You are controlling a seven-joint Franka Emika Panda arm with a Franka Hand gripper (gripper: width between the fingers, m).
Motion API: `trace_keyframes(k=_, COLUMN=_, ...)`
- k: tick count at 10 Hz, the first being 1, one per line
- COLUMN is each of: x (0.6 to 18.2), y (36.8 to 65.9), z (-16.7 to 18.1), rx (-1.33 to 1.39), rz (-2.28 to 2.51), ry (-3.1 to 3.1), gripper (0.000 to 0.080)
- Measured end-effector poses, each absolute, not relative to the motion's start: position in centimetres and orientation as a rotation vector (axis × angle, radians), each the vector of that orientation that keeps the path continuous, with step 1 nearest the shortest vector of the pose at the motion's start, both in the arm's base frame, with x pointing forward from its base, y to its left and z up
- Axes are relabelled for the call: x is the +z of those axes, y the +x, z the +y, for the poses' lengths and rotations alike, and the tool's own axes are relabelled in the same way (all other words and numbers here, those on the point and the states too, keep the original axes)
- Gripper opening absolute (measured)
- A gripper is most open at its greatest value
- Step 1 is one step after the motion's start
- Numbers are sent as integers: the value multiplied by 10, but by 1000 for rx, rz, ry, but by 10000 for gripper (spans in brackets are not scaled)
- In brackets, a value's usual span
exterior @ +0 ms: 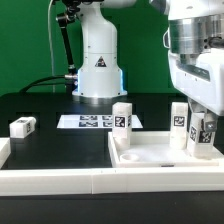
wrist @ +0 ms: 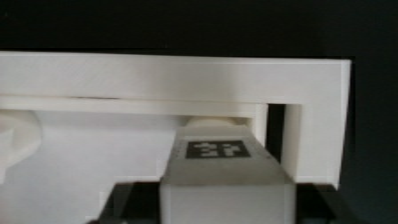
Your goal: Assemble square table
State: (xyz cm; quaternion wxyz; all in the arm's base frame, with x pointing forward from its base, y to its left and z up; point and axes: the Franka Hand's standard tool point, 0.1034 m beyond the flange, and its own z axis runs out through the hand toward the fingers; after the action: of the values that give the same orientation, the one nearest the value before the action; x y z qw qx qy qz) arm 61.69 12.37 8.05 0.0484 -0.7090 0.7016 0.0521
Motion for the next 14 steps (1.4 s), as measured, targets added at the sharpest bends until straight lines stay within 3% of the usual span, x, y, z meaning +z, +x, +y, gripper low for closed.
trace_keyframes(k=2, x=80, y=617, z=124, rx=162, rz=2146, ry=-2151, gripper=291)
trace_keyframes(k=3, x=80, y=617, z=124, rx=159, rz=2101, ry=-2194, gripper=506)
trace_keyframes(k=4, x=82, y=617, z=121, rx=182, rz=2004, ry=-2285, gripper=506)
trace_keyframes(k=5, x=84, y=619, z=121, rx=187, rz=1942, ry=-2335, gripper=619)
trace_keyframes(k=10, x=83, y=618, z=122, rx=152, rz=1511, ry=-2622, gripper=649)
trace_keyframes(k=14, x=83, y=612, z=135, rx=100, rz=875, ry=-2963, gripper=649)
